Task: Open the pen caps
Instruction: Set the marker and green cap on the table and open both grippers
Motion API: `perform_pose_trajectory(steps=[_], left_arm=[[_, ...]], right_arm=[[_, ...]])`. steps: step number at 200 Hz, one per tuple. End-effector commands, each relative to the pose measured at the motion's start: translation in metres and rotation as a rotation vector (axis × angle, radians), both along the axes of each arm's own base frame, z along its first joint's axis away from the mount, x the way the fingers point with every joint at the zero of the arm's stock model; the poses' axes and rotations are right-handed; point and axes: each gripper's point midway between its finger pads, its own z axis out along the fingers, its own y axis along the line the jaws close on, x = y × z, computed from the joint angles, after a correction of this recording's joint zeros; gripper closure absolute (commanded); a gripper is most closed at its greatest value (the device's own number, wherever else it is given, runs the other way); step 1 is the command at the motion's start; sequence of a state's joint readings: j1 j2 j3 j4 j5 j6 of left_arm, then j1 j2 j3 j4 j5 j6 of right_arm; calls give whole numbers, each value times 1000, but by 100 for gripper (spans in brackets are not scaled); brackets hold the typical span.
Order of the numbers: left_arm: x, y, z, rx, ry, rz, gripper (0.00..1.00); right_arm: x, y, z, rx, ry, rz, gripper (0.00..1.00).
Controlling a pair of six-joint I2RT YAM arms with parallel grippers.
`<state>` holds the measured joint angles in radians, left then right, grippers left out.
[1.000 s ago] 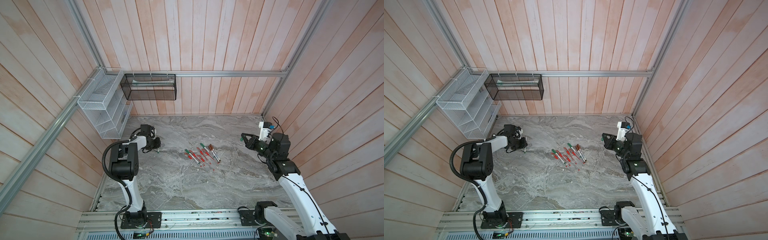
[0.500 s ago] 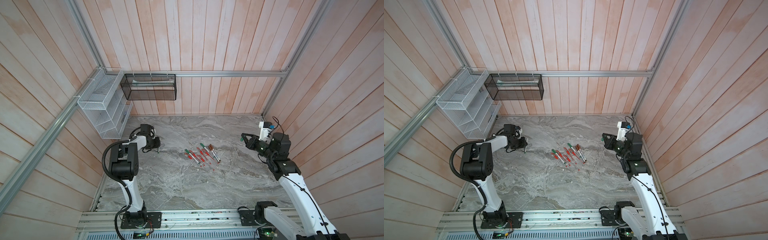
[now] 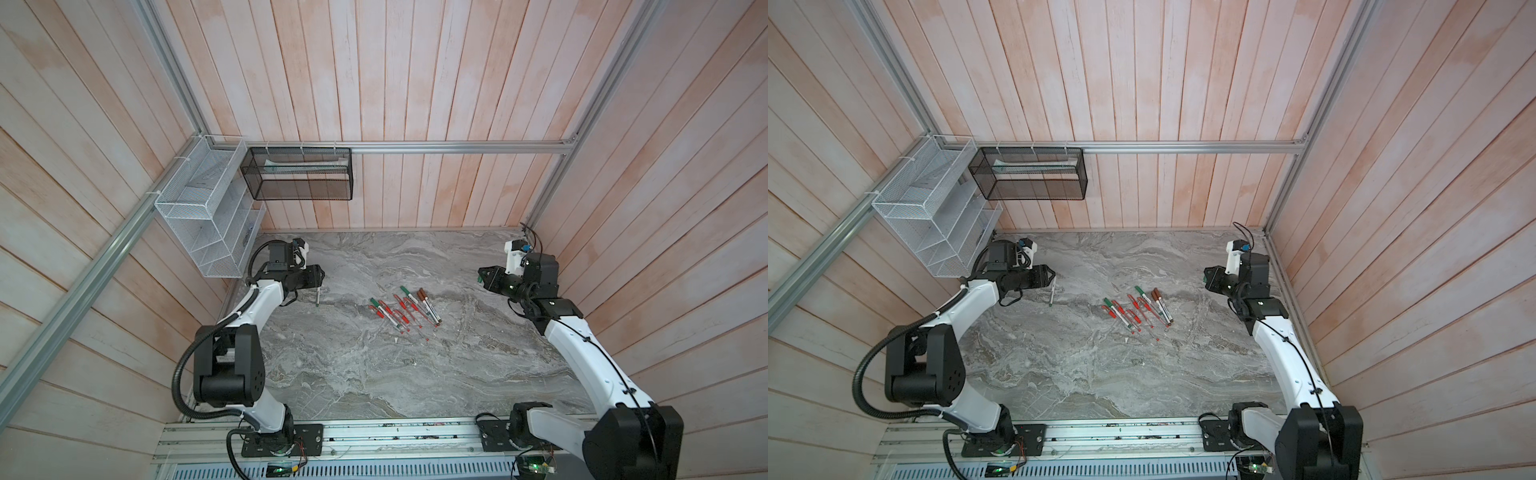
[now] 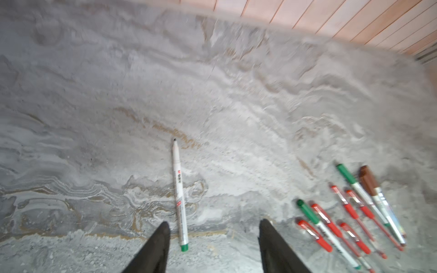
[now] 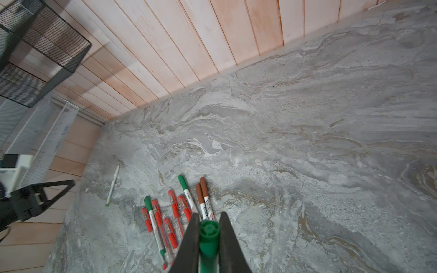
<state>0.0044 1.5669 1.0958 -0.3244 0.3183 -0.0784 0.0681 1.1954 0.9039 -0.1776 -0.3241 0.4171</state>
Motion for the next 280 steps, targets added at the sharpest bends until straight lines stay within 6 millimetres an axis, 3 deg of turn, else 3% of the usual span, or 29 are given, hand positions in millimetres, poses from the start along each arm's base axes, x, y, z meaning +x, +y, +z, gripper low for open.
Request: perform_pose_trajectory(steps=[1,24,54,106,148,201,241,280], left_arm=[[-18,-10,16,11,-95,-82,23],[-38,-11,40,41,-196,-111,10],[-57,-8,51,3,-248,-122,3],[-54,9,63,-15,-290,-67,0],[-56,8,64,-45,-298,-74,0],[-54,20,66,-51,-296,-31,0],[-53,19,67,-62,-302,-35,0],[-53,20,69,-59,-312,-33,0]], right_arm=[[17,-10,-24,-63,76,-18,100],[32,-9,-55,-73,181,4,100],[47,-16,-86,-76,263,-6,100],[63,-40,-147,-130,422,1,100],[67,-51,-185,-192,532,8,100],[68,-55,-200,-219,581,11,100],[68,-59,-199,-245,576,3,86],[72,-60,-183,-253,543,3,73]])
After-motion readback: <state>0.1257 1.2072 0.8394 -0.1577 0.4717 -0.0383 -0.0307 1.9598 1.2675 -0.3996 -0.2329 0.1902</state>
